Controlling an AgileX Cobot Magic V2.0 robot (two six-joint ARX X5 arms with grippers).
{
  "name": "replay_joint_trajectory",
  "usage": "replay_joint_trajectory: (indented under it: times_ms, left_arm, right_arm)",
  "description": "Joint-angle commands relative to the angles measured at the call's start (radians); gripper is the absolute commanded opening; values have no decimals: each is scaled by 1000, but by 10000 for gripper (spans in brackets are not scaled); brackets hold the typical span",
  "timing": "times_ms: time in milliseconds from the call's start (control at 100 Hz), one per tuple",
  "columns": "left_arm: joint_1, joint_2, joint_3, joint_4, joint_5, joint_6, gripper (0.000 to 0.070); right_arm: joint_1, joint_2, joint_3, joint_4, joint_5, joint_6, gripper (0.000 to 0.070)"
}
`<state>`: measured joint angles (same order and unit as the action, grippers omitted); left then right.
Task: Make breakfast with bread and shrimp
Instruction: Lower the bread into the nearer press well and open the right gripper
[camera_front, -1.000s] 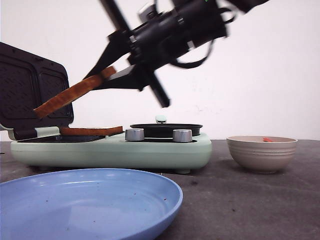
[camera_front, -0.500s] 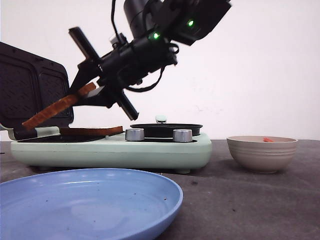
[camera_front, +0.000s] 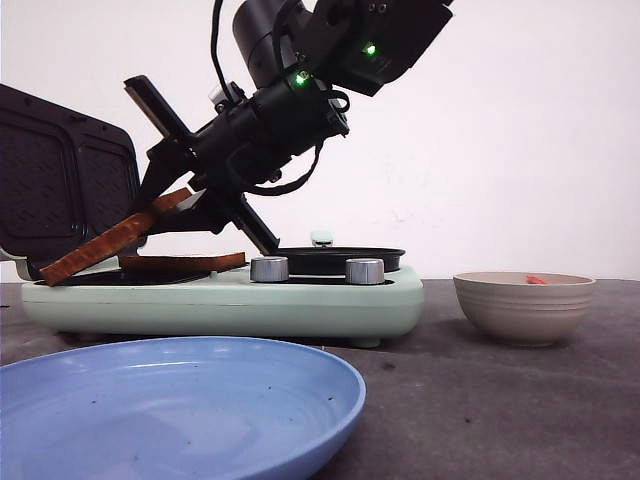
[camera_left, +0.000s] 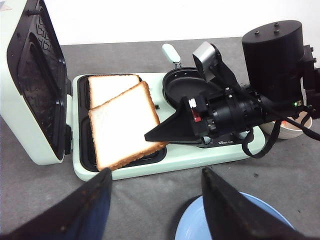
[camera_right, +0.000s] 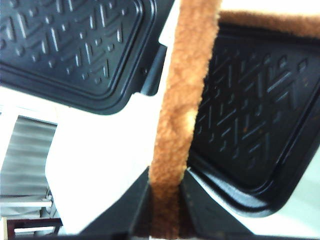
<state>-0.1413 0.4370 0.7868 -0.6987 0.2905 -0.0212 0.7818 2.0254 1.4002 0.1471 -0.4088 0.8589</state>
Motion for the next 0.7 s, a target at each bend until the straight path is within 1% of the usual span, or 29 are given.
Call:
replay_joint_trajectory:
  times_ms: [0,70,100,270,380,690]
  left_arm:
    - [-1,0,6,18,-2,1,289]
    - [-1,0,6,18,-2,1,289]
    - [-1,0,6,18,-2,1,289]
    - [-1,0,6,18,-2,2,289]
    - [-1,0,6,18,-2,2,289]
    - [-1,0,6,18,-2,2,289]
  right_arm:
    - [15,22,26,8,22,-30,70]
    - [16,22,26,4,43,-29,207]
    - [16,22,26,0,51,-29,235]
    - [16,22,26,-27,95,-61,240]
    - [16,22,26,-37,103,-76,277]
    - [16,22,29,-82,129,-129,278]
